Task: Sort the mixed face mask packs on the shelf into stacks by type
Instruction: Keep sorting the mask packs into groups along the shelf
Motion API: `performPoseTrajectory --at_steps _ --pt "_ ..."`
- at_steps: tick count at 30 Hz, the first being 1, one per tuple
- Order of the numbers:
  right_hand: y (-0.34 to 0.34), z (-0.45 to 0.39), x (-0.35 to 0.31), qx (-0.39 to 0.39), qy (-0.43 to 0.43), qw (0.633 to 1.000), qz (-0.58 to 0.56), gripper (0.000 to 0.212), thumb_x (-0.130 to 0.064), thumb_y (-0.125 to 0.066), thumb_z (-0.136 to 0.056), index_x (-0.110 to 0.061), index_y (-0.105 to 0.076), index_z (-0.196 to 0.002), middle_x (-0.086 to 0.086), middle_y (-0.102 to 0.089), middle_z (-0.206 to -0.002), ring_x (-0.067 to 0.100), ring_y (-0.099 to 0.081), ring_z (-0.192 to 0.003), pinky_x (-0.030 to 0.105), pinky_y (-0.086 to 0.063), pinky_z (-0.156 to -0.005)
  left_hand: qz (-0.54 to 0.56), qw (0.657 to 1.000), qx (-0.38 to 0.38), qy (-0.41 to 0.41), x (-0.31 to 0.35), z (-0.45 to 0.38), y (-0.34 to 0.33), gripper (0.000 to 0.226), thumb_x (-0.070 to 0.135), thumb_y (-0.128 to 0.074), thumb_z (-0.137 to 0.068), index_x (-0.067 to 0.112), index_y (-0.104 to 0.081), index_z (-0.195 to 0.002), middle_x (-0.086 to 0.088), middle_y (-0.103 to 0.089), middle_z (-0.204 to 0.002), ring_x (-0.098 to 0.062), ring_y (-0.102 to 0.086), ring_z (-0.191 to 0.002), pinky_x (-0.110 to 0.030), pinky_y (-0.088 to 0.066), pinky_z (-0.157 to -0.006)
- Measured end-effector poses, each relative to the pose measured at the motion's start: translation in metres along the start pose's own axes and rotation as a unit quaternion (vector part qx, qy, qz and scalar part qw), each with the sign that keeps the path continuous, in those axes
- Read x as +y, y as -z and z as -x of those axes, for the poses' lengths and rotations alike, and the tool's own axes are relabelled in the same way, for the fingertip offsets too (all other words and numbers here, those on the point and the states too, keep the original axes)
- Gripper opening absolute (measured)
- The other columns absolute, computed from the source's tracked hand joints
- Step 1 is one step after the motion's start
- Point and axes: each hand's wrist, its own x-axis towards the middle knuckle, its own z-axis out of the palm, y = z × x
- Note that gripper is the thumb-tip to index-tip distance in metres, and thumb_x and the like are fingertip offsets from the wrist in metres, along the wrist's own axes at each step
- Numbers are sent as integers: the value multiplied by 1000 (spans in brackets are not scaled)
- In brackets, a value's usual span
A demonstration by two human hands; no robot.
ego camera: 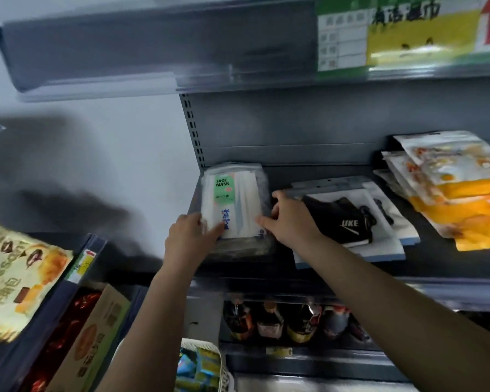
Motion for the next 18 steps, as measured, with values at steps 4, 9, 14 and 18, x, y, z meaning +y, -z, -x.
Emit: performPoseTrajectory --at_steps 4,9,14,18 --pt "5 2 0 11 3 998 69 53 -39 -55 -91 -11 -41 -133 9 -56 -122 23 -58 -105 30 -46 -80 -53 999 -1 -9 1 -4 0 57 57 -58 -80 16 -53 -119 -8 -57 -116 -31 -54 -103 -46 -48 -84" --pt "28 15 4 56 43 987 142 41 -37 -47 -94 -17 -43 -129 5 -59 -119 23 -59 -103 34 -51 -81 -76 988 75 -108 30 11 5 55 44 -53 -89 15 -44 -135 -9 -48 -135 -31 -41 -121 -42 -33 -96" --pt "70 37 23 132 99 951 263 35 -27 -54 -89 -16 -56 -122 6 -59 -120 28 -59 -106 33 -48 -74 -98 967 65 -227 93 28 -14 53 42 -51 -91 15 -45 -135 -9 -49 -135 -32 -41 -125 -44 -32 -100" --pt "119 62 55 157 82 927 331 35 -24 -70 -69 -11 -68 -102 10 -69 -96 32 -67 -87 34 -54 -61 -132 941 45 -308 150 52 -46 57 48 -44 -92 17 -40 -139 -7 -47 -137 -30 -38 -127 -42 -28 -103"
